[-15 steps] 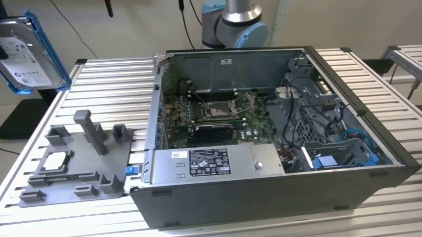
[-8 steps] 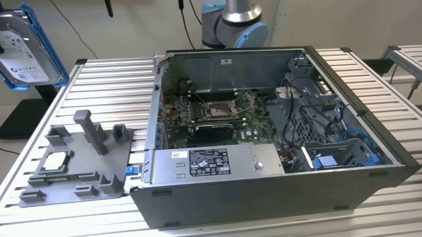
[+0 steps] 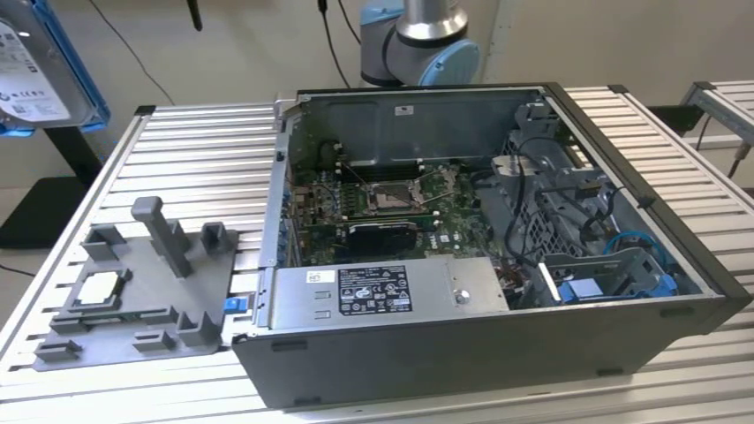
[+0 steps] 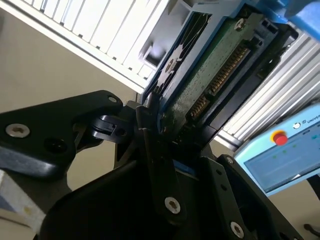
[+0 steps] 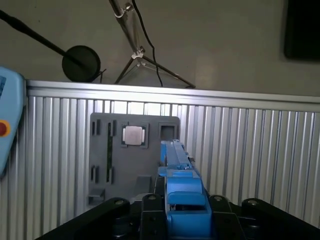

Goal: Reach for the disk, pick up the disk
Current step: 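Pick up the disk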

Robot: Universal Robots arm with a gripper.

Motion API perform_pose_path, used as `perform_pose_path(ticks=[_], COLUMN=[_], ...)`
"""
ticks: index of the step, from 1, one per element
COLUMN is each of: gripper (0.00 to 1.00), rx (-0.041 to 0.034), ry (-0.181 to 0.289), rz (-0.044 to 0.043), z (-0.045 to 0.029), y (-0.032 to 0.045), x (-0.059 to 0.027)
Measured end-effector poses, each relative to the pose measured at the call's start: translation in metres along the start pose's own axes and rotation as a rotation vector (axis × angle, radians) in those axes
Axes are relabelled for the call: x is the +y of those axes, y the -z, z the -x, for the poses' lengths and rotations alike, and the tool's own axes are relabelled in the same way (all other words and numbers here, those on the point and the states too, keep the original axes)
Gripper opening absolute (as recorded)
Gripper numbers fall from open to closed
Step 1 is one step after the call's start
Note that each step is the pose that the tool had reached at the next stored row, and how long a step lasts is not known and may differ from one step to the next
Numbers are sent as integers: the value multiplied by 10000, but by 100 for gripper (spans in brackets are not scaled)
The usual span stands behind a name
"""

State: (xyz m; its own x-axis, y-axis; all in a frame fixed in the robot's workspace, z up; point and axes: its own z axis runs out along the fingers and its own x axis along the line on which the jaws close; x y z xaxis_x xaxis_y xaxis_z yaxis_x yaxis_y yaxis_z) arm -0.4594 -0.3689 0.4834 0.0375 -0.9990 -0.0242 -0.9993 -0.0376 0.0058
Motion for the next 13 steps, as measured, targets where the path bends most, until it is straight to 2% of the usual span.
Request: perform_pose_path(ticks=[9, 13], gripper=[0, 0], rx=[0, -1], ry=[0, 0], rz=[0, 0], z=[8, 11], y=[345, 456], x=[2, 2])
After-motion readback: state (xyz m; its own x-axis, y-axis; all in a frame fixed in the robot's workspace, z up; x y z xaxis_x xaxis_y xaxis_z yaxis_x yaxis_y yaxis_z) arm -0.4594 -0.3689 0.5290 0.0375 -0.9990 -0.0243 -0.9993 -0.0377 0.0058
